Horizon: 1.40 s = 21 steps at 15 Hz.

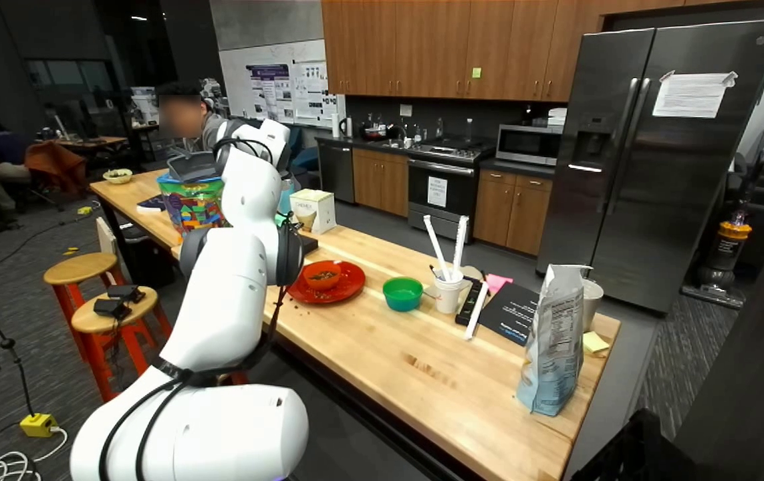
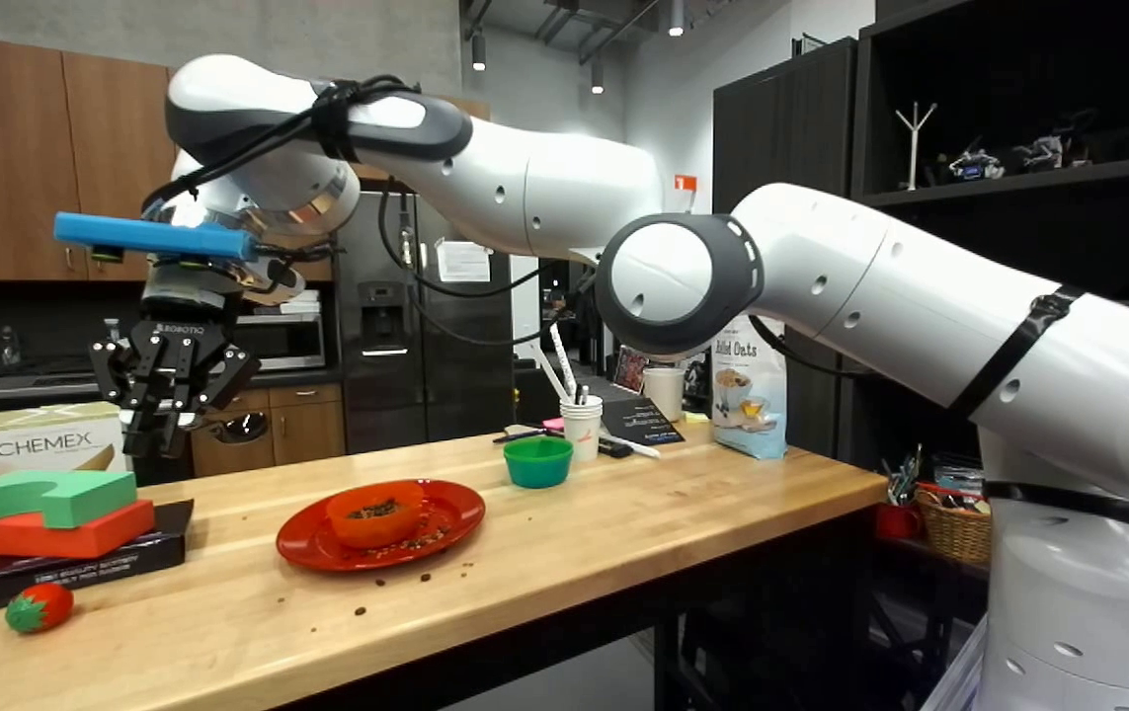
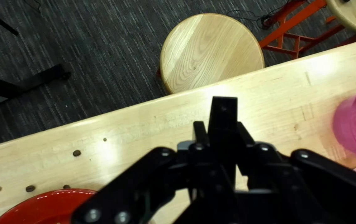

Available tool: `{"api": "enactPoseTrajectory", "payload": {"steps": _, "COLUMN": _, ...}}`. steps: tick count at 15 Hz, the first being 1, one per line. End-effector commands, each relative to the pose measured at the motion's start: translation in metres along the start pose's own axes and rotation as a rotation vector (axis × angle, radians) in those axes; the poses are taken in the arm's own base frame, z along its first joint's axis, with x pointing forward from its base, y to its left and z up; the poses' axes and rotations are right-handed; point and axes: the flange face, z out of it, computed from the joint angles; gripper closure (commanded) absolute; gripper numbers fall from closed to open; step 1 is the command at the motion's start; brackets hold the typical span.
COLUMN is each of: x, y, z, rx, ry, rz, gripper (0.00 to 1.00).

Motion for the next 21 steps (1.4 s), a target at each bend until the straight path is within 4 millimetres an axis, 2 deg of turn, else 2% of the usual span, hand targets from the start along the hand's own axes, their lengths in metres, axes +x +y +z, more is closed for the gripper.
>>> {"api": "enactPoseTrajectory", "payload": {"steps": 1, "x": 0.008, "y": -0.001, "z": 0.007, "rx": 0.018, "ry": -0.03, "rz": 0.088, "gripper": 0.94}}
{"api": "enactPoseTrajectory", "payload": {"steps": 4, "x": 0.006, "y": -0.006, "z": 0.011, "rx": 0.046, "ry": -0.068, "rz": 0.222, "gripper": 0.94}}
{"api": "enactPoseTrajectory", "payload": {"steps": 8, "x": -0.012, "y": -0.019, "z": -0.003, "rx": 0.121, "ry": -0.098, "rz": 0.407, "gripper": 0.94}}
{"api": "enactPoseTrajectory", "payload": {"steps": 9, "x": -0.001, "y": -0.015, "z": 0.011, "rx": 0.08, "ry": -0.077, "rz": 0.334, "gripper": 0.94}}
{"api": "enactPoseTrajectory", "payload": {"steps": 10, "x": -0.002, "y": -0.016, "z": 0.011, "rx": 0.088, "ry": -0.077, "rz": 0.341, "gripper": 0.76}}
{"api": "enactPoseTrajectory", "payload": {"steps": 14, "x": 0.001, "y": -0.015, "z": 0.019, "rx": 0.075, "ry": -0.08, "rz": 0.342, "gripper": 0.76}}
{"api": "enactPoseTrajectory", "payload": {"steps": 15, "x": 0.001, "y": -0.015, "z": 0.019, "rx": 0.074, "ry": -0.08, "rz": 0.343, "gripper": 0.94}}
{"api": "enactPoseTrajectory", "payload": {"steps": 18, "x": 0.009, "y": -0.012, "z": 0.015, "rx": 0.075, "ry": -0.039, "rz": 0.437, "gripper": 0.94}}
{"api": "enactPoseTrajectory", "payload": {"steps": 19, "x": 0.003, "y": -0.014, "z": 0.023, "rx": 0.053, "ry": -0.039, "rz": 0.462, "gripper": 0.94}}
{"api": "enactPoseTrajectory", "payload": {"steps": 21, "x": 0.002, "y": -0.015, "z": 0.018, "rx": 0.067, "ry": -0.03, "rz": 0.526, "gripper": 0.94}}
